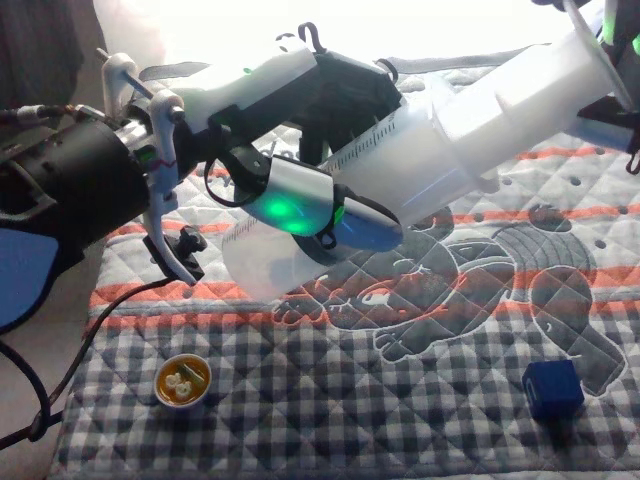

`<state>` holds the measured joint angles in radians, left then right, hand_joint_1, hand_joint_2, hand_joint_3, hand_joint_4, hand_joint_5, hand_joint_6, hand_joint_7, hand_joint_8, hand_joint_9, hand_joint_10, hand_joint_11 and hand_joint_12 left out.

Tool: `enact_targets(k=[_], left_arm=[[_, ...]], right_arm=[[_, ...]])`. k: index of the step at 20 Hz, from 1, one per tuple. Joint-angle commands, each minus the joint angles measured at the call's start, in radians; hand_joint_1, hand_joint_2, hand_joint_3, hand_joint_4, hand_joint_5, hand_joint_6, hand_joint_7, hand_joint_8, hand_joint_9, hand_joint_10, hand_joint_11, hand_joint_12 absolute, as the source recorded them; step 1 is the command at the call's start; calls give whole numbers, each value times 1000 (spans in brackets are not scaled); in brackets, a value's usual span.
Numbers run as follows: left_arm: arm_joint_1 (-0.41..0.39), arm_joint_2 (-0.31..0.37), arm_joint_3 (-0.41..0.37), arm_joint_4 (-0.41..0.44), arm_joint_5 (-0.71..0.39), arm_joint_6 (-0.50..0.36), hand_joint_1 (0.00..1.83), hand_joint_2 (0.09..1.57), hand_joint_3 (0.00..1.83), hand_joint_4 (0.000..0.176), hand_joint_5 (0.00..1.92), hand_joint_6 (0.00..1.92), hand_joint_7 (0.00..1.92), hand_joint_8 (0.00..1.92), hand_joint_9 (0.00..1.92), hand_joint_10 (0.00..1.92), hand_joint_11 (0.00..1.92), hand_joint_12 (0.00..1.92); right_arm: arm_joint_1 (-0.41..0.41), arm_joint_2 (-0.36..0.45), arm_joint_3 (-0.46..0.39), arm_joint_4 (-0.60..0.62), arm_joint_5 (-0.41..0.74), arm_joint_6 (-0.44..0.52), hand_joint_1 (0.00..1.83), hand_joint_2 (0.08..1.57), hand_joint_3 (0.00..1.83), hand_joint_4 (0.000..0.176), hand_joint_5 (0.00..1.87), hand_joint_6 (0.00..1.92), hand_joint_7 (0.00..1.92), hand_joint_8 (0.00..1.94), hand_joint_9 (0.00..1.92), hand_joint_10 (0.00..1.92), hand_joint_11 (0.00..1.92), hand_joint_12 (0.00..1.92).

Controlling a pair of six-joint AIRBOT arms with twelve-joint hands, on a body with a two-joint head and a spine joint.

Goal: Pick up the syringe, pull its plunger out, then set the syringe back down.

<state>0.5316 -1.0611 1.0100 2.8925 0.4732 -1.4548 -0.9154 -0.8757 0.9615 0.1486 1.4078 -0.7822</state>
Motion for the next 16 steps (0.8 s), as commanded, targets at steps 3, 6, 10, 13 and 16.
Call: enact_targets(k=[3, 6, 10, 13, 16], left_arm=[[4, 40, 4, -25, 118, 11, 1386, 1124, 0, 0, 842, 912, 978, 1036, 989, 1342, 902, 1578], [8, 53, -4, -26, 122, 11, 1386, 1119, 0, 0, 896, 811, 972, 1045, 981, 1353, 896, 1607], [14, 71, -15, -26, 124, 11, 1274, 1154, 4, 0, 800, 1092, 986, 1159, 939, 1257, 758, 1644], [15, 78, -20, -26, 125, 12, 1277, 1152, 0, 0, 802, 1093, 1008, 1157, 950, 1261, 327, 1884], [16, 88, -39, -71, 131, 105, 1362, 1170, 3, 0, 737, 1196, 983, 1171, 764, 1342, 1, 1525]], right_arm=[[0, 26, 4, 55, 197, -7, 1475, 1190, 0, 0, 787, 1062, 711, 1414, 728, 1466, 812, 1634], [-8, 28, 4, 72, 213, -7, 1333, 1259, 18, 0, 704, 1280, 643, 1566, 664, 1679, 792, 1799], [-20, 34, 3, 95, 236, -7, 1327, 1284, 0, 0, 673, 1244, 650, 1606, 631, 1763, 775, 1916], [-24, 37, 3, 104, 244, -7, 1345, 1240, 0, 0, 755, 1116, 735, 1482, 696, 1665, 846, 1828], [-29, 44, 3, 116, 255, -7, 1330, 1272, 4, 0, 656, 1259, 685, 1563, 654, 1729, 814, 1829]])
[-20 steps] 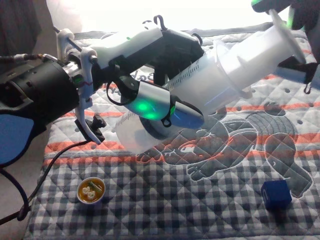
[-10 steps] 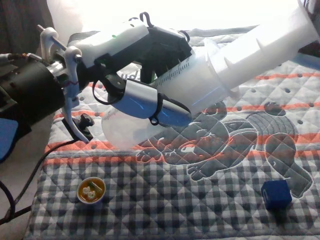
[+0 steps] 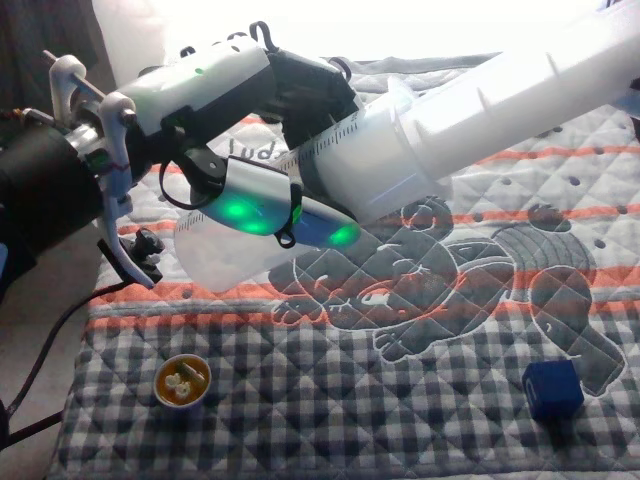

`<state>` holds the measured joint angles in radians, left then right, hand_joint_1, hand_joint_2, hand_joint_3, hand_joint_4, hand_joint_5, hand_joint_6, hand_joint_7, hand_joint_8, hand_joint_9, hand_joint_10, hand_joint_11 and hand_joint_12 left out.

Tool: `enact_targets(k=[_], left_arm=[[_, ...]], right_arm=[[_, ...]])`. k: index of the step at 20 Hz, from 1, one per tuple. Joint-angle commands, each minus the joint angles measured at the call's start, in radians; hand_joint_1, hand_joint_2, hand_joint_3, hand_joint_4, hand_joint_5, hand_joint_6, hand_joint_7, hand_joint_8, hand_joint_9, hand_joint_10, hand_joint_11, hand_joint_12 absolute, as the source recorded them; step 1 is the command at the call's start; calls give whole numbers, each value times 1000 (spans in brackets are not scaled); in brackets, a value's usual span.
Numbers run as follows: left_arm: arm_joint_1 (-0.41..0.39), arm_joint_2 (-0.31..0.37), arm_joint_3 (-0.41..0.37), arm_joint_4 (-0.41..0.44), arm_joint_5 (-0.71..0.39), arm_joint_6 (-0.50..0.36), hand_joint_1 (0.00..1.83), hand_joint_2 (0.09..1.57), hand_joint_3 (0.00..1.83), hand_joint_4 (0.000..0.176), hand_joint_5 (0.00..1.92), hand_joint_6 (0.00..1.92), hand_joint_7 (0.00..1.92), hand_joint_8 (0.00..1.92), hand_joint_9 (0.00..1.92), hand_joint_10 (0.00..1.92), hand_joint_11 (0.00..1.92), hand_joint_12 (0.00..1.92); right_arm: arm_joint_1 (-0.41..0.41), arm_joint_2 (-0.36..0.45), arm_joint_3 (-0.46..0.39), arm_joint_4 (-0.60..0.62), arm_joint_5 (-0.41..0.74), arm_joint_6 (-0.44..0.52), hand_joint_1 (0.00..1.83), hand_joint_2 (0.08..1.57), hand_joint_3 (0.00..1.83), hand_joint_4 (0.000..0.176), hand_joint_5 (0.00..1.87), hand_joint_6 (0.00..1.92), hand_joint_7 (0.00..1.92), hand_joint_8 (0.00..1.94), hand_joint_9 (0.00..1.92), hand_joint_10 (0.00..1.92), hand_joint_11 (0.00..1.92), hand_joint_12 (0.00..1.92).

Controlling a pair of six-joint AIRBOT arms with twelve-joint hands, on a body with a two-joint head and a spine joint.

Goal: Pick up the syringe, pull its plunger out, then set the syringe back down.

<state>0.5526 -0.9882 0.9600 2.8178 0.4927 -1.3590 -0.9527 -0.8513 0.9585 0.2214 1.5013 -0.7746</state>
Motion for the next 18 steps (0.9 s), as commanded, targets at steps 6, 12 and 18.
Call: enact_targets(k=[6, 12, 18], left_arm=[[-2, 18, 0, -13, 123, 42, 1369, 1159, 0, 0, 738, 1203, 972, 1117, 841, 1299, 14, 1755], [0, 16, 1, -20, 127, 42, 1360, 1185, 2, 0, 724, 1218, 933, 1227, 744, 1412, 61, 1816], [-1, 14, 2, -24, 133, 42, 1362, 1179, 1, 0, 724, 1164, 924, 1198, 789, 1426, 510, 1781]], right_arm=[[1, 22, 5, 58, 177, -15, 1330, 1277, 0, 0, 661, 1230, 671, 1603, 646, 1729, 831, 1819], [-4, 23, 3, 62, 184, -15, 1332, 1266, 0, 0, 720, 1161, 668, 1604, 647, 1709, 824, 1838], [-4, 23, 1, 60, 184, -15, 1218, 1214, 0, 0, 872, 1141, 698, 1458, 644, 1289, 647, 1498]])
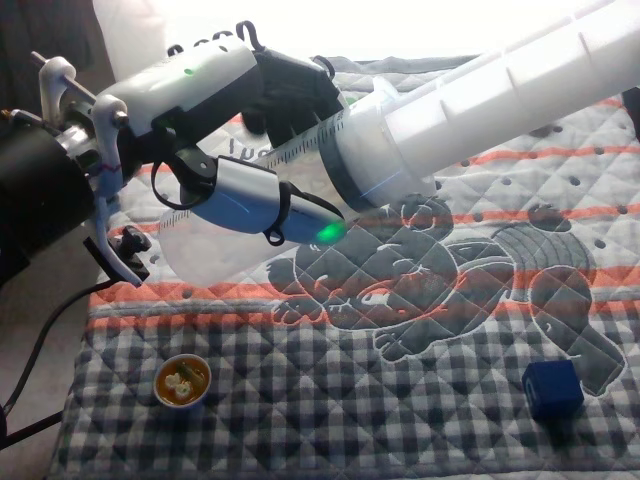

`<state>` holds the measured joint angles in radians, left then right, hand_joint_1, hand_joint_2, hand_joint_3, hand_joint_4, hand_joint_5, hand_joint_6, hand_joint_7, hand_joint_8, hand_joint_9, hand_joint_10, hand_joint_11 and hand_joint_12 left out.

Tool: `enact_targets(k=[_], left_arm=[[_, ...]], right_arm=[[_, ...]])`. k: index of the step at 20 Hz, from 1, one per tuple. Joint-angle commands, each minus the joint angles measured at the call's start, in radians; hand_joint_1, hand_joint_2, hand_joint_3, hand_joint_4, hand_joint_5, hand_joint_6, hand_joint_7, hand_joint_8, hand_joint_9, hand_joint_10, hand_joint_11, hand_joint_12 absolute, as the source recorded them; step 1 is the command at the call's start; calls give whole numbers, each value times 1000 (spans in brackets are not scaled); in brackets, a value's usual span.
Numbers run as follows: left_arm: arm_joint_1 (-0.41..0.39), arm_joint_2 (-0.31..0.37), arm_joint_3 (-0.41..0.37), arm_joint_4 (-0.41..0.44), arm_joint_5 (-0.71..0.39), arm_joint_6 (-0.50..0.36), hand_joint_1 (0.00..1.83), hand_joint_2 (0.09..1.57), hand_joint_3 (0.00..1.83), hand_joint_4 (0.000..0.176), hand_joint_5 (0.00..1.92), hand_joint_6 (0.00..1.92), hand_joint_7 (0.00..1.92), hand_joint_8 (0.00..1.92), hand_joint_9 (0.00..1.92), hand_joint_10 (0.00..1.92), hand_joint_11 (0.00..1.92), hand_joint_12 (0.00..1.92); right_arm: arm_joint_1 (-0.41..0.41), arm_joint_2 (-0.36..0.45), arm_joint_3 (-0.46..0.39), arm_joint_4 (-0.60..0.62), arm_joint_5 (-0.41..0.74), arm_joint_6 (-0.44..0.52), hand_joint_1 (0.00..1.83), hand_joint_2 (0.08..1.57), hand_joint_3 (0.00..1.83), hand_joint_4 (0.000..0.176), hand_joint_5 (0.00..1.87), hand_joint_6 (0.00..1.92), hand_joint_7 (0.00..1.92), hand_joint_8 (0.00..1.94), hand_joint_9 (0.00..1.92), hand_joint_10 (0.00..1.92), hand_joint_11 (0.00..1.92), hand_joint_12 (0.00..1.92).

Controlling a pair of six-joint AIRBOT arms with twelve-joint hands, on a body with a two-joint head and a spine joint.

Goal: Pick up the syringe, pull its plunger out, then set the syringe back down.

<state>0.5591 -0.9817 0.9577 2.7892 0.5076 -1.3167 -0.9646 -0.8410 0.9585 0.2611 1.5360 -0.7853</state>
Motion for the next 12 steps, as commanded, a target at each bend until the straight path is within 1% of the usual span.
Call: enact_targets(k=[1, 2, 3, 4, 5, 6, 7, 8, 9, 10, 11, 12], left_arm=[[-7, 7, 5, 4, 119, -1, 1363, 1177, 1, 0, 735, 1161, 943, 1195, 765, 1416, 199, 1796], [-7, 6, 5, 4, 120, -1, 1363, 1177, 1, 0, 735, 1161, 943, 1195, 765, 1416, 199, 1796], [-7, 6, 5, 4, 120, -1, 1364, 1174, 0, 0, 747, 1150, 953, 1197, 766, 1401, 87, 1813], [-8, 6, 5, 4, 121, -1, 1363, 1174, 0, 0, 747, 1149, 953, 1195, 762, 1409, 101, 1831], [-8, 6, 5, 4, 121, -1, 1362, 1182, 1, 0, 729, 1156, 921, 1224, 772, 1438, 296, 1776], [-8, 6, 5, 4, 122, -1, 1359, 1186, 1, 0, 729, 1186, 932, 1231, 738, 1431, 58, 1789], [-8, 6, 5, 4, 122, -1, 1360, 1187, 1, 0, 713, 1199, 922, 1229, 755, 1435, 157, 1869], [-9, 7, 5, 5, 122, -1, 1359, 1187, 0, 0, 718, 1203, 946, 1236, 732, 1405, 31, 1693], [-13, 7, 5, 8, 122, 0, 1358, 1187, 1, 0, 723, 1225, 954, 1229, 716, 1395, 5, 1543], [-17, 7, 5, 13, 119, 0, 1359, 1184, 0, 0, 732, 1226, 961, 1221, 717, 1381, 0, 1498], [-26, 7, 9, 19, 106, 0, 1357, 1193, 2, 0, 720, 1212, 916, 1263, 725, 1442, 189, 1778], [-39, 1, 18, 30, 81, 0, 1264, 1189, 0, 0, 774, 1114, 913, 1351, 834, 1484, 589, 1872]], right_arm=[[7, 13, 1, 17, 150, -4, 1078, 1080, 0, 0, 333, 898, 384, 617, 387, 797, 239, 1358], [7, 13, 1, 15, 150, -4, 1078, 1080, 0, 0, 333, 898, 384, 617, 387, 797, 239, 1358], [7, 13, 0, 13, 150, -4, 947, 859, 0, 52, 53, 542, 205, 163, 90, 421, 10, 1214], [7, 13, -1, 13, 150, -4, 941, 859, 0, 50, 10, 445, 72, 59, 17, 202, 1, 946], [7, 13, -1, 13, 150, -4, 891, 868, 0, 40, 1, 359, 16, 16, 3, 117, 0, 913], [7, 13, -1, 13, 150, -4, 787, 898, 0, 40, 0, 71, 2, 2, 0, 23, 0, 874], [7, 13, -1, 13, 150, -4, 825, 910, 0, 55, 0, 13, 0, 0, 0, 4, 0, 829], [7, 13, -2, 13, 150, -4, 832, 929, 0, 63, 0, 2, 0, 0, 0, 0, 0, 848], [6, 13, -2, 14, 150, -4, 805, 954, 6, 63, 0, 0, 0, 0, 0, 0, 0, 855], [5, 13, -2, 15, 150, -4, 789, 941, 0, 88, 0, 0, 0, 0, 0, 0, 0, 861], [3, 13, -2, 16, 150, -4, 679, 957, 6, 78, 0, 0, 0, 0, 0, 0, 0, 994], [2, 13, -2, 18, 151, -4, 568, 1041, 28, 50, 0, 0, 0, 0, 0, 0, 0, 901]])
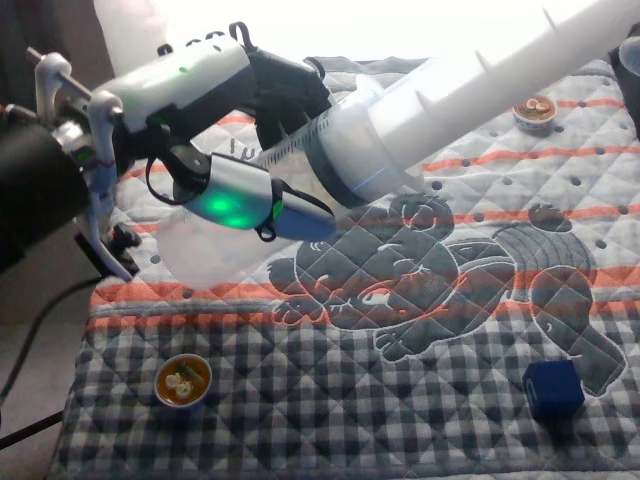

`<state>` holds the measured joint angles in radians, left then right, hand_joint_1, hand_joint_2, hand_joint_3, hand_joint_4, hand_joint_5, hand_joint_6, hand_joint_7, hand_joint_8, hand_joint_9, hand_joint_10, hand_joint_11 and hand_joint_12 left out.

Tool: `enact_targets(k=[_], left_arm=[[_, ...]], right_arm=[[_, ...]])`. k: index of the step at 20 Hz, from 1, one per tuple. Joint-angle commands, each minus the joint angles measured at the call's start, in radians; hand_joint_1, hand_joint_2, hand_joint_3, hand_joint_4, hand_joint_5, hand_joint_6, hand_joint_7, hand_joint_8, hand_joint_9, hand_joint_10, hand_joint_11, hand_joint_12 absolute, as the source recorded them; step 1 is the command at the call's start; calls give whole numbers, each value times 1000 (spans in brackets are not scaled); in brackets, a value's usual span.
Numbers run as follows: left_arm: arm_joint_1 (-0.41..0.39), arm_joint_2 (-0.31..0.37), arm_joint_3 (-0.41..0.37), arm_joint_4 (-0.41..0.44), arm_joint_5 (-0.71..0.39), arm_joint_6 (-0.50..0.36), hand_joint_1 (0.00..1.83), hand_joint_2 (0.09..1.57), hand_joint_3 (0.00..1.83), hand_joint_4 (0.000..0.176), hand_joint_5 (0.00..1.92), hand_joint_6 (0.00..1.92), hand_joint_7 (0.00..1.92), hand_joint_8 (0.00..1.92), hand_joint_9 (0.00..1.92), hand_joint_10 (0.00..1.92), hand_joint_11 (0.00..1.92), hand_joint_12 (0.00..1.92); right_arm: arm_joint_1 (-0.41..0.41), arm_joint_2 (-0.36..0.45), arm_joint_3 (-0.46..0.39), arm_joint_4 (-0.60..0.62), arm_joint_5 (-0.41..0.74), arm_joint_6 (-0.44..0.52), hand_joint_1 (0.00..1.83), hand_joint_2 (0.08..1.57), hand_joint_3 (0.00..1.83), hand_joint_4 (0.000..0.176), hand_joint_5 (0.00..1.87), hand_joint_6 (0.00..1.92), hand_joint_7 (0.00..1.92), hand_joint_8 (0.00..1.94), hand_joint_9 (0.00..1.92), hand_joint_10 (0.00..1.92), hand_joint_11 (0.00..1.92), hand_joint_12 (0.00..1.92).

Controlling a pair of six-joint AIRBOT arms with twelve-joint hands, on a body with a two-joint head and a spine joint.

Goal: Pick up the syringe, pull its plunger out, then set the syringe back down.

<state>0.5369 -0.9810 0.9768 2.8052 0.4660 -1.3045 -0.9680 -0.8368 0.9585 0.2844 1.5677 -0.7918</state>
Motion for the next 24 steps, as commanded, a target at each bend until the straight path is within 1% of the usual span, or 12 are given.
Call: enact_targets(k=[1, 3, 4, 5, 6, 8, 11, 12, 15, 19, 22, 24], left_arm=[[-29, -7, 7, 22, 101, -13, 1246, 1188, 0, 0, 798, 1065, 901, 1407, 951, 1585, 909, 1846], [-58, -27, 29, 46, 42, -12, 1247, 1178, 0, 0, 826, 1012, 911, 1378, 897, 1559, 898, 1794], [-72, -41, 43, 56, 8, -7, 1238, 1201, 3, 0, 789, 1023, 864, 1473, 932, 1645, 943, 1867], [-82, -55, 52, 28, -19, 54, 1343, 1186, 0, 0, 798, 934, 847, 1339, 873, 1568, 871, 1747], [-91, -73, 54, -24, -38, 164, 1368, 1166, 0, 0, 838, 862, 874, 1240, 902, 1510, 899, 1718], [-94, -108, 65, -120, -65, 341, 1370, 1159, 0, 0, 808, 1026, 866, 1150, 909, 1394, 892, 1561], [-81, -162, 119, -178, -126, 374, 1253, 1161, 0, 0, 816, 1119, 944, 1155, 939, 1108, 857, 1482], [-75, -177, 138, -192, -149, 374, 1345, 1152, 5, 0, 809, 1126, 916, 1061, 894, 1319, 776, 1474], [-71, -208, 181, -220, -210, 374, 1381, 1119, 0, 0, 873, 1003, 981, 918, 963, 1256, 848, 1348], [-58, -225, 197, -235, -230, 374, 1252, 1162, 4, 0, 851, 990, 933, 1316, 888, 1424, 816, 1744], [-47, -223, 191, -247, -215, 374, 967, 1102, 0, 0, 732, 152, 725, 215, 593, 536, 206, 1509], [-39, -216, 182, -255, -194, 374, 943, 1055, 0, 0, 625, 12, 577, 23, 420, 305, 23, 1402]], right_arm=[[5, 8, -2, -5, 120, 3, 322, 1096, 27, 130, 0, 0, 0, 0, 0, 0, 0, 356], [3, 8, -2, -2, 120, 3, 254, 1141, 23, 139, 0, 0, 0, 0, 0, 0, 0, 15], [2, 8, -2, -1, 122, 4, 371, 1132, 16, 105, 0, 0, 0, 0, 0, 0, 70, 37], [2, 8, -1, -1, 123, 4, 465, 1132, 0, 53, 0, 0, 0, 0, 0, 0, 13, 588], [2, 8, -1, 0, 125, 4, 512, 1051, 0, 46, 0, 0, 0, 0, 0, 0, 2, 915], [2, 8, 1, 0, 125, 4, 449, 948, 0, 85, 0, 0, 0, 0, 57, 32, 0, 964], [2, 8, 2, -1, 125, 4, 454, 897, 0, 70, 22, 9, 40, 8, 55, 40, 0, 775], [2, 8, 2, -1, 125, 4, 424, 916, 0, 68, 4, 1, 18, 3, 63, 47, 0, 835], [2, 8, 2, -4, 125, 4, 471, 924, 0, 65, 70, 33, 21, 6, 78, 57, 0, 849], [1, 8, 3, -5, 125, 4, 444, 917, 0, 45, 86, 65, 76, 18, 88, 88, 0, 920], [-2, 8, 3, -5, 125, 4, 455, 988, 0, 40, 83, 331, 118, 4, 46, 196, 0, 910], [-3, 8, 2, -5, 125, 4, 482, 974, 0, 36, 5, 436, 112, 0, 6, 232, 0, 828]])
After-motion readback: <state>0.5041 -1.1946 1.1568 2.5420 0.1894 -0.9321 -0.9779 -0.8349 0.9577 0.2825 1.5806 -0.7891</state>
